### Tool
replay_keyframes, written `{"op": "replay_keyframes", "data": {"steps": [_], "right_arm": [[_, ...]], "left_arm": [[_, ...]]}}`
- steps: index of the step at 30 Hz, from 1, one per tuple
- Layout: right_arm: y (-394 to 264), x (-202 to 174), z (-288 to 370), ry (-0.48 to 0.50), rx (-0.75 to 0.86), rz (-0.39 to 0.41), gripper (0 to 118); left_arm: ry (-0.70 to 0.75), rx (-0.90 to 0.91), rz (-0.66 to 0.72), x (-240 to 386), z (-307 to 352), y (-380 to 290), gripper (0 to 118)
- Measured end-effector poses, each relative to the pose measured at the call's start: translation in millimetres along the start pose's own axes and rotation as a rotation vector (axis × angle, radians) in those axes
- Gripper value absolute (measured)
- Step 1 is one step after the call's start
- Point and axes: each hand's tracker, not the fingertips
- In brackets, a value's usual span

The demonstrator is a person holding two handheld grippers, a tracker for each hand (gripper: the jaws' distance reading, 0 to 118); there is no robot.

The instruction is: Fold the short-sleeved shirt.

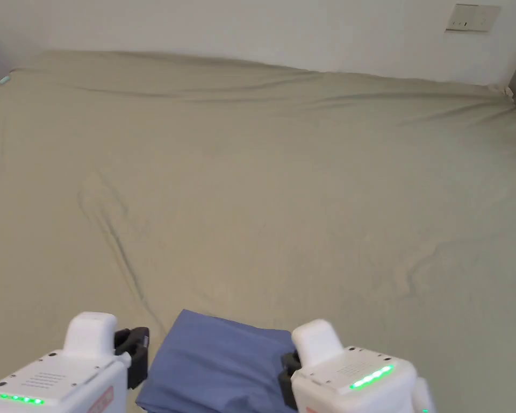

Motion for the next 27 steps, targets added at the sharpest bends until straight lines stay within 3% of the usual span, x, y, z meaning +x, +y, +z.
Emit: {"op": "replay_keyframes", "data": {"steps": [3, 4, 5, 7, 8, 11, 12, 16, 19, 21, 23, 24, 25, 26, 27], "right_arm": [[-17.9, -7.4, -49.0, 0.08, -0.198, 0.037, 2], [-24.2, -5.7, -58.3, 0.097, -0.214, 0.013, 2], [-21.5, -3.7, -49.9, 0.086, -0.114, -0.007, 2], [-14.7, 4.1, -43.7, 0.118, -0.167, -0.064, 2], [-14.6, 6.2, -45.2, 0.126, -0.162, -0.057, 2], [-15.6, 7.5, -45.4, 0.139, -0.16, -0.024, 2], [-15.1, 7.8, -45.0, 0.142, -0.161, -0.022, 2], [-17.8, 10.9, -45.7, 0.157, -0.152, -0.017, 2], [-19.9, 15.8, -46.7, 0.178, -0.145, -0.035, 2], [-20.3, 17.5, -47.2, 0.19, -0.142, -0.036, 2], [-19.8, 18.9, -46.7, 0.198, -0.142, -0.039, 2], [-19.8, 18.8, -47.0, 0.2, -0.142, -0.04, 2], [-19.7, 19.1, -47.5, 0.201, -0.142, -0.04, 2], [-19.5, 19.3, -47.6, 0.202, -0.143, -0.037, 2], [-18.9, 18.7, -47.9, 0.201, -0.145, -0.028, 2]], "left_arm": [[-0.033, -0.037, 0.042, -24.0, -7.5, 4.7, 0], [-0.074, -0.074, 0.08, -31.7, -12.4, 5.2, 0], [-0.102, -0.099, 0.114, -37.0, -16.0, 5.4, 1], [-0.157, -0.15, 0.212, -51.5, -26.4, 5.6, 15], [-0.191, -0.176, 0.25, -58.1, -32.3, 5.7, 25], [-0.309, -0.265, 0.383, -76.7, -57.3, 4.9, 101], [-0.375, -0.319, 0.425, -81.9, -68.9, 4.0, 118], [-0.626, -0.462, 0.563, -83.0, -105.0, -5.3, 118], [-0.7, -0.558, 0.637, -73.5, -134.6, -18.0, 118], [-0.858, -0.544, 0.751, -63.0, -143.7, -23.9, 117], [-0.827, -0.575, 0.816, -48.1, -152.8, -30.5, 111], [-0.79, -0.576, 0.76, -41.5, -153.6, -30.7, 95], [-0.694, -0.603, 0.643, -40.5, -155.6, -31.4, 66], [-0.583, -0.625, 0.552, -34.7, -155.1, -31.5, 28], [-0.61, -0.604, 0.59, -35.7, -152.7, -33.4, 27]]}}
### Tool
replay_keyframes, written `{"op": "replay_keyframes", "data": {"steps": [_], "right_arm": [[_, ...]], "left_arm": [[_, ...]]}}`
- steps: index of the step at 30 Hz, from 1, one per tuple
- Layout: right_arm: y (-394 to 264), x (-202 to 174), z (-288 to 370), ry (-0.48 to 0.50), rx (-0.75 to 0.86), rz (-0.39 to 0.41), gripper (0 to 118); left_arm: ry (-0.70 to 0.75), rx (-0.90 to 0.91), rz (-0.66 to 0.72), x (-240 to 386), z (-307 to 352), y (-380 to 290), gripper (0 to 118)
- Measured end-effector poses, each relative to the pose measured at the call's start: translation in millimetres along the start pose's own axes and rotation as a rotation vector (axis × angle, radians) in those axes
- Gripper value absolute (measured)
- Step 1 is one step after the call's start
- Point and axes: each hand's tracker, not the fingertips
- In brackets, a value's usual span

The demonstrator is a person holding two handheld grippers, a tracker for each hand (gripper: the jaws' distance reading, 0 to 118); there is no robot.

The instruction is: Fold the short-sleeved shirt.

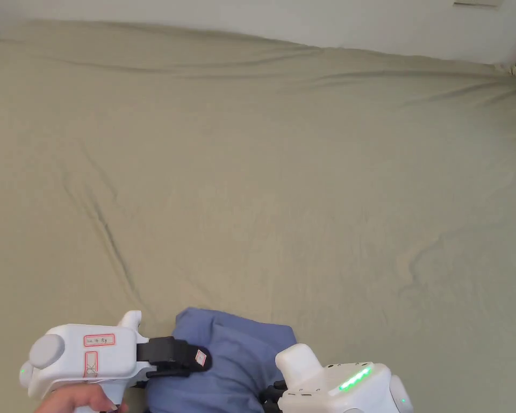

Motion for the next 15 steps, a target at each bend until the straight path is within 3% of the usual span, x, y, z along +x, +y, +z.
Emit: {"op": "replay_keyframes", "data": {"steps": [1, 5, 9, 13, 15], "right_arm": [[1.0, -1.7, 1.8, -0.005, 0.001, 0.009, 2], [5.6, -9.0, 16.4, -0.064, 0.046, 0.057, 2], [18.6, -9.7, 58.6, -0.185, 0.232, 0.01, 2], [37.3, -13.0, 112.1, -0.36, 0.394, 0.045, 2], [46.8, -14.6, 131.1, -0.424, 0.439, 0.066, 2]], "left_arm": [[-0.072, 0.001, 0.038, 4.9, 5.3, 0.3, 27], [0.122, 0.036, -0.136, 30.1, 13.9, -9.0, 27], [0.203, 0.094, -0.225, 51.0, 24.2, -21.6, 27], [0.302, 0.12, -0.299, 66.1, 40.0, -37.6, 27], [0.432, 0.143, -0.357, 71.9, 48.5, -45.9, 27]]}}
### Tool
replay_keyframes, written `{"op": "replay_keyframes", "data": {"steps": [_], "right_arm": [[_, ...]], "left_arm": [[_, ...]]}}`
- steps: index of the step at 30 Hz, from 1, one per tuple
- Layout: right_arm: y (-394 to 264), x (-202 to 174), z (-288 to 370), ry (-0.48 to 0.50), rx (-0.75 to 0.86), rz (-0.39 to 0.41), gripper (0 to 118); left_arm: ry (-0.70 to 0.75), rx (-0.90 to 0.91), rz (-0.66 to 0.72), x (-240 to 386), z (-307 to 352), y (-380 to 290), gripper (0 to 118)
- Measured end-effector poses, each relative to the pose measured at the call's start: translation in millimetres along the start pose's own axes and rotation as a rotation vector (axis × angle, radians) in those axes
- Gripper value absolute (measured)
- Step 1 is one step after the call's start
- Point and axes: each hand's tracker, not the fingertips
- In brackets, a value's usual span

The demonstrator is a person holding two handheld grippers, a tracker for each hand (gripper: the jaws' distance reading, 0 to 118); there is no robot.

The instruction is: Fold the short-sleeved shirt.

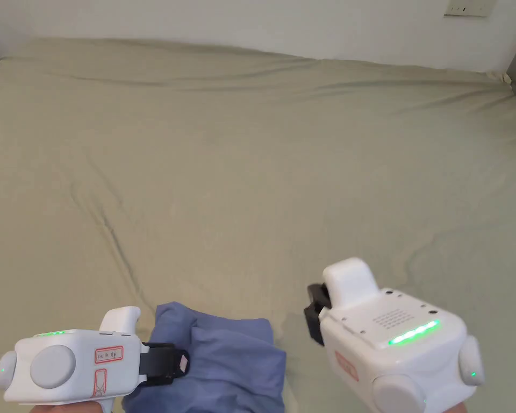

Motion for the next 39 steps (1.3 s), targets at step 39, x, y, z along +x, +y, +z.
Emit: {"op": "replay_keyframes", "data": {"steps": [39], "right_arm": [[44.0, -94.5, -24.3, -0.169, 0.104, 0.048, 2]], "left_arm": [[0.902, 0.086, -0.026, -326.6, 175.9, 39.6, 42]]}}
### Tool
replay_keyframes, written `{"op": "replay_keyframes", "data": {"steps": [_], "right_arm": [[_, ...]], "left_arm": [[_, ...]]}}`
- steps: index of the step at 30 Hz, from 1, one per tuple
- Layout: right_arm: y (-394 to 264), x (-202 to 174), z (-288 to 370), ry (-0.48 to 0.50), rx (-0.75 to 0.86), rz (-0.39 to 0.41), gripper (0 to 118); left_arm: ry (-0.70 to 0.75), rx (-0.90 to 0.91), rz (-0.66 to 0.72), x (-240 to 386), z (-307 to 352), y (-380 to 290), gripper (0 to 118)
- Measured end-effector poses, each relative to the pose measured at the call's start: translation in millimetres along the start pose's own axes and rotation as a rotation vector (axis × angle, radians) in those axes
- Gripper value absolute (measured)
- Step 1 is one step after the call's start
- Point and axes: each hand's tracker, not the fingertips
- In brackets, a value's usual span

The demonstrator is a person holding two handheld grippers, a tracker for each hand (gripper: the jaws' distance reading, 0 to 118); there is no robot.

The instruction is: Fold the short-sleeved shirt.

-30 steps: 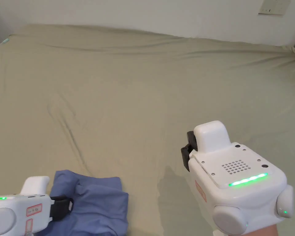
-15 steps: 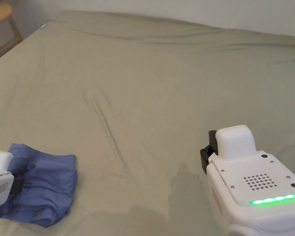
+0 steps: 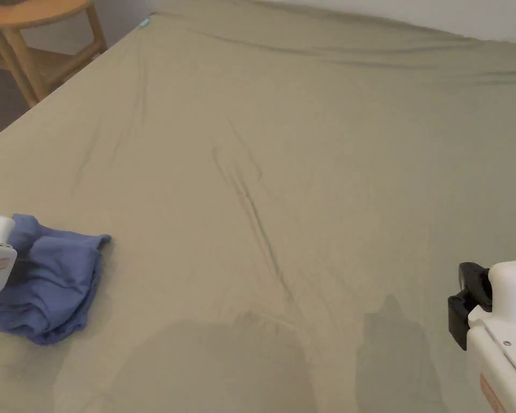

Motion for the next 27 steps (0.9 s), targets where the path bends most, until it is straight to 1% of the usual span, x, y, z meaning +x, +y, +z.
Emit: {"op": "replay_keyframes", "data": {"steps": [1, 2, 3, 4, 8, 12, 15, 18, 20, 22, 23, 24, 25, 26, 27], "right_arm": [[-0.3, 0.7, 0.3, 0.0, -0.002, -0.001, 2], [0.1, 1.9, 0.7, 0.0, -0.003, -0.003, 2], [1.2, 4.4, 1.8, 0.003, -0.003, -0.008, 2], [2.6, 7.2, 3.8, 0.006, 0.0, -0.013, 2], [11.3, 23.5, 18.6, 0.001, 0.039, -0.029, 2], [28.3, 48.7, 43.1, -0.037, 0.128, -0.024, 2], [45.9, 67.2, 67.2, -0.061, 0.196, -0.01, 2], [62.4, 80.7, 95.9, -0.091, 0.279, 0.005, 2], [70.4, 87.0, 116.4, -0.109, 0.336, 0.012, 2], [74.4, 89.7, 136.7, -0.127, 0.384, 0.023, 2], [74.5, 90.6, 144.4, -0.131, 0.397, 0.028, 2], [73.4, 91.6, 153.0, -0.137, 0.413, 0.028, 2], [70.7, 92.1, 158.8, -0.14, 0.422, 0.024, 2], [68.3, 93.2, 163.3, -0.138, 0.425, 0.02, 2], [65.6, 94.3, 167.6, -0.136, 0.425, 0.016, 2]], "left_arm": [[0.074, 0.019, 0.002, -0.4, 2.5, 2.5, 49], [0.154, 0.049, -0.013, -0.4, 6.6, 4.9, 75], [0.173, 0.087, -0.016, -4.4, 15.5, 8.9, 107], [0.136, 0.137, 0.012, -7.7, 25.8, 12.5, 118], [0.076, 0.362, 0.128, -2.8, 107.1, 36.6, 117], [-0.024, 0.662, 0.192, 32.5, 213.9, 51.4, 117], [-0.122, 0.845, 0.292, 77.2, 288.3, 47.8, 117], [-0.194, 0.973, 0.328, 130.2, 345.4, 34.6, 117], [-0.236, 1.022, 0.328, 165.1, 371.4, 23.7, 116], [-0.275, 1.061, 0.295, 199.1, 393.1, 13.5, 112], [-0.284, 1.086, 0.287, 212.7, 400.4, 8.7, 107], [-0.286, 1.1, 0.267, 228.2, 403.9, 6.6, 95], [-0.288, 1.113, 0.237, 241.3, 410.5, 2.6, 80], [-0.284, 1.12, 0.223, 253.2, 416.5, -1.7, 61], [-0.29, 1.139, 0.206, 264.4, 422.5, -7.4, 31]]}}
